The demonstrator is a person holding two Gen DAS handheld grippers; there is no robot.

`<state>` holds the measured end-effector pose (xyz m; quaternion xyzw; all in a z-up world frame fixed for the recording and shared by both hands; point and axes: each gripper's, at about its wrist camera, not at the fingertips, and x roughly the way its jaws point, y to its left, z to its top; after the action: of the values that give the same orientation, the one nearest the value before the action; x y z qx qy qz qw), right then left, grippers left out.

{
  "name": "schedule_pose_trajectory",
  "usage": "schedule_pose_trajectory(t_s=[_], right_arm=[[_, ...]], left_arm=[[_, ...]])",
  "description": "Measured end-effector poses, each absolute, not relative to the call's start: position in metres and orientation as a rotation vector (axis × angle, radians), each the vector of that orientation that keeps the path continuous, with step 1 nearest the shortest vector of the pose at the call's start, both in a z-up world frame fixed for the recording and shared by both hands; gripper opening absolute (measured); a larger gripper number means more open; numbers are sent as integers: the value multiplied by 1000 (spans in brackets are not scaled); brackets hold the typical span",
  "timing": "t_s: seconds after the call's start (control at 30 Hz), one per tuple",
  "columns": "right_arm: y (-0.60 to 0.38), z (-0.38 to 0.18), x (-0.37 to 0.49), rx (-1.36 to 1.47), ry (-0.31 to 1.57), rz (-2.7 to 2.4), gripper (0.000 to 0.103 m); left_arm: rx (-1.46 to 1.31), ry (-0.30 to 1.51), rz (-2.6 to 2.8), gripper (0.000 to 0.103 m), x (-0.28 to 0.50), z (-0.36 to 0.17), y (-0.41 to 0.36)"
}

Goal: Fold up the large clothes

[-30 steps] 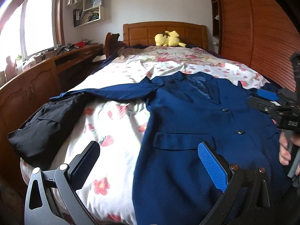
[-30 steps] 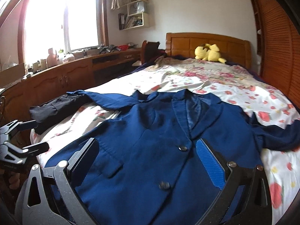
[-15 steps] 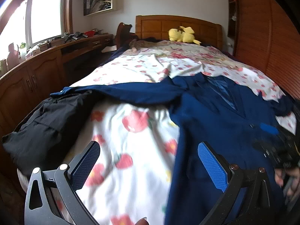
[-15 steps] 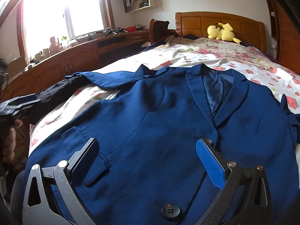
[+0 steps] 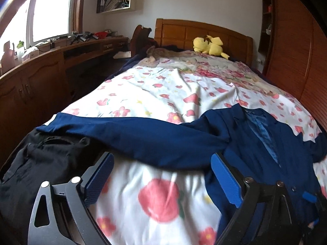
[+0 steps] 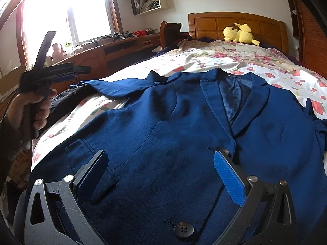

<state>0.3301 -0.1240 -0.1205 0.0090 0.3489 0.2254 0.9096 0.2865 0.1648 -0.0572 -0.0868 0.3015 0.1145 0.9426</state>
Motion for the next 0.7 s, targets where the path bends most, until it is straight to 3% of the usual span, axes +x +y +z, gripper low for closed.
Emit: schedule_pose_trajectory(t_s=[0.17,0.53,0.6,0.63,0.67,0.7], right_arm=[[-124,-121,329,17,715,463,103],[-125,-123,331,28,717,469,103],[-125,-123,331,28,717,470,103],[-125,-123,331,28,718,469,103],[-125,-123,331,28,717,469,103],[-125,-123,331,27,716,469,103]], left_arm=[[-195,692,268,67,323,-84,188],[-345,808,399,64,376,-127,245],[-376,789,375,42,379,-126,246],[-381,788,369,18,383,-125,247],[-381,790,366,7,385,-125,249],[-376,786,358,5,387,-123,246]])
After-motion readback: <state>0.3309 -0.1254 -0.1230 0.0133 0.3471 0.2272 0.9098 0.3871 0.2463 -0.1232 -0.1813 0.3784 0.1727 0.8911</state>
